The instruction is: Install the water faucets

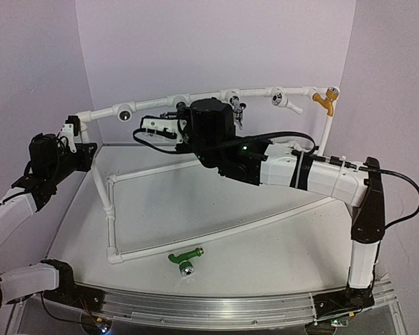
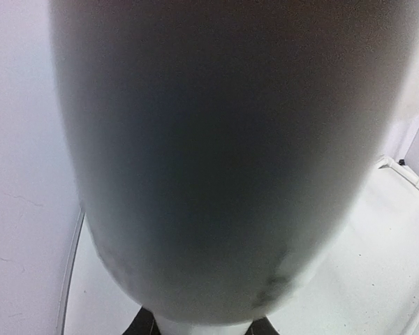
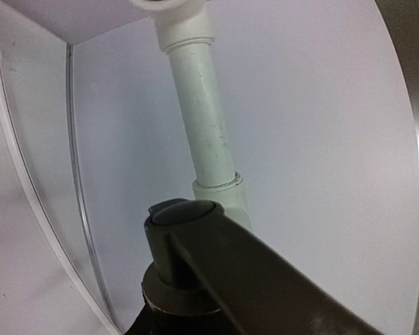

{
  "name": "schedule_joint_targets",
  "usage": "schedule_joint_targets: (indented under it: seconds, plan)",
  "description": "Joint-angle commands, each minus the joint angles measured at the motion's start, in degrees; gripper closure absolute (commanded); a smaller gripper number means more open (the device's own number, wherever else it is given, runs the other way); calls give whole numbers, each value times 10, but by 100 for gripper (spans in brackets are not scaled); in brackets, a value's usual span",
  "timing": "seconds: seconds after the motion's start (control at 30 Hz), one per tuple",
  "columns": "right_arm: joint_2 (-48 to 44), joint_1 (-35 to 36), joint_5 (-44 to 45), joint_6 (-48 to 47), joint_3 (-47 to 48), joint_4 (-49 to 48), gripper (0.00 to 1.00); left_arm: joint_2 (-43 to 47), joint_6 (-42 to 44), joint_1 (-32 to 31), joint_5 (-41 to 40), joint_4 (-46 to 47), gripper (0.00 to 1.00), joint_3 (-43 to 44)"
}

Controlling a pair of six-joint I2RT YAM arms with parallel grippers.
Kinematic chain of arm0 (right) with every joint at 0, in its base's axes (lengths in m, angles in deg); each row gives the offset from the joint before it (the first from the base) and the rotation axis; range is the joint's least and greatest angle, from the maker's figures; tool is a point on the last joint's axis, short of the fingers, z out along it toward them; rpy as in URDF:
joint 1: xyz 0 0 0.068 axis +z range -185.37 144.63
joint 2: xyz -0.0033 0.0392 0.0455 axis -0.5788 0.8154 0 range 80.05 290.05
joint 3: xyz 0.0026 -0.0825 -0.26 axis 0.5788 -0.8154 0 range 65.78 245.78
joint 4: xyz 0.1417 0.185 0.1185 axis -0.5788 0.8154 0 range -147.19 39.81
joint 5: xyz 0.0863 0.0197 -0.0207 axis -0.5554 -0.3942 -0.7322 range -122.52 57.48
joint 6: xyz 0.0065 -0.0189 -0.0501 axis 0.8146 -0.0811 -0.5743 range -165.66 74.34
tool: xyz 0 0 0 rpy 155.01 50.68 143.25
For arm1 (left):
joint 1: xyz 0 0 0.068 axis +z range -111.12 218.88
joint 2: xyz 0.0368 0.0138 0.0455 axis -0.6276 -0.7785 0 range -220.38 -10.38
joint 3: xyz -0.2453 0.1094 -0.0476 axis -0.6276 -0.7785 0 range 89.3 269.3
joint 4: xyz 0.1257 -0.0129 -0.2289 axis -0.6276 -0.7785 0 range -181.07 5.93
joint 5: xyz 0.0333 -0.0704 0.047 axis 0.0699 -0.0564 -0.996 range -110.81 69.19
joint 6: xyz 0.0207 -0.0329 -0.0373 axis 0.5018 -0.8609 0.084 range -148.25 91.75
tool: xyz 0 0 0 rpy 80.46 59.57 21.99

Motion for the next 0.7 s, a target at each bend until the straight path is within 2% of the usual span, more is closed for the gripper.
schedule_joint_targets:
  seconds: [0.0,0.1,0.17,0.27,0.33,0.4,0.43,0.53,0.67]
  plan:
    - [15,-12,12,396,40,-79,99,-4,-38,-1,-3,-39,100,15]
    - [-3,-21,24,661,7,-98,96,-7,-38,-1,-3,-39,100,15]
    - [-28,-25,12,844,-39,-119,98,-7,-37,-1,-4,-40,100,15]
    - [-46,-28,-23,983,-106,-202,98,-8,-37,-1,-7,-40,100,15]
    - [-43,-29,-32,1034,-112,-229,97,-8,-37,-1,-7,-40,100,14]
    - [-35,-29,-39,1044,-107,-237,94,-7,-37,-1,-8,-40,100,14]
    - [-34,-29,-43,1043,-106,-238,90,-6,-37,-1,-8,-40,100,14]
    - [-44,-30,-75,1023,-121,-238,68,-5,-37,-1,-7,-40,100,14]
    - [-97,-28,-160,970,-190,-234,39,-3,-37,0,-7,-40,100,14]
